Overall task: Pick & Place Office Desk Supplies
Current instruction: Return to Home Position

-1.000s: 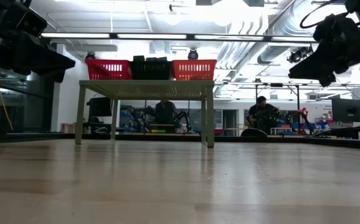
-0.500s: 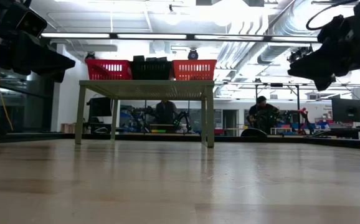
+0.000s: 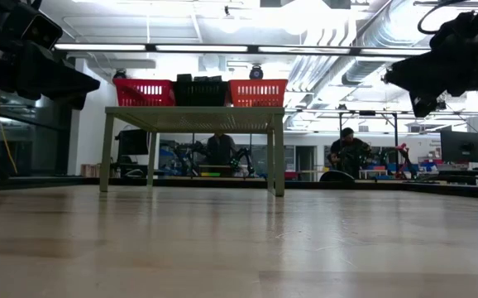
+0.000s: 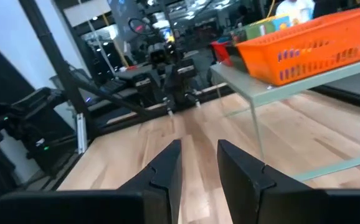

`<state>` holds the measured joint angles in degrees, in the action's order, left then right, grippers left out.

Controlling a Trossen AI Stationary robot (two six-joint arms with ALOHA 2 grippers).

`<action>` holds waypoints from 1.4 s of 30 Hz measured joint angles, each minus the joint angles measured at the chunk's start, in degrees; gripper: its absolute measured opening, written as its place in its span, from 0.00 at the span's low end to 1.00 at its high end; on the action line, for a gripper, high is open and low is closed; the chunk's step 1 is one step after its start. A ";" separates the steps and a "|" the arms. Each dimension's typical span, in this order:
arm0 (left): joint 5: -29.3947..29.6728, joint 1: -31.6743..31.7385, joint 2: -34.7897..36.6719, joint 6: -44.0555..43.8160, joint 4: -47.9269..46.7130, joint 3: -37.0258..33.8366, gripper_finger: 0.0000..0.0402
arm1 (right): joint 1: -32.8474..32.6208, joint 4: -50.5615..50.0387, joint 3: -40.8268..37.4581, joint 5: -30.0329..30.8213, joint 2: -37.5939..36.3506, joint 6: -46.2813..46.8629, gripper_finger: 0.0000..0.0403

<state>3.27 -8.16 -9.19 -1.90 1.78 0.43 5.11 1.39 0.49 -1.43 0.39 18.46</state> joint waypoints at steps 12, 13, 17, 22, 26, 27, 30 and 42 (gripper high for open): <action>0.00 0.02 -0.01 0.01 0.00 0.00 0.14 | -3.89 -0.44 -0.04 1.33 1.48 -0.32 0.22; 0.00 -0.01 -0.02 0.01 0.00 0.00 0.14 | -3.89 -0.45 -0.04 1.28 1.65 -0.49 0.22; -0.02 -0.01 0.00 0.01 0.00 0.00 0.14 | -3.89 -0.50 -0.04 1.14 2.11 -0.68 0.22; -0.02 0.01 -0.02 0.01 0.00 0.00 0.14 | -3.89 -0.54 -0.07 1.09 2.80 -0.69 0.22; -0.01 0.00 -0.01 0.01 0.00 0.00 0.14 | -3.87 -0.59 -0.09 1.07 3.03 -0.66 0.22; 0.00 0.00 0.00 0.01 0.00 0.00 0.14 | -3.87 -0.59 -0.09 1.07 3.03 -0.63 0.22; 0.00 0.02 -0.02 0.01 0.00 0.00 0.14 | -3.87 -0.61 -0.09 1.01 3.04 -0.53 0.22; -0.01 0.00 -0.02 0.01 0.00 0.00 0.14 | -3.87 -0.65 -0.15 0.92 3.05 -0.52 0.22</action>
<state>3.26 -8.16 -9.21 -1.89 1.78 0.43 1.23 0.73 0.34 -0.51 3.44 17.93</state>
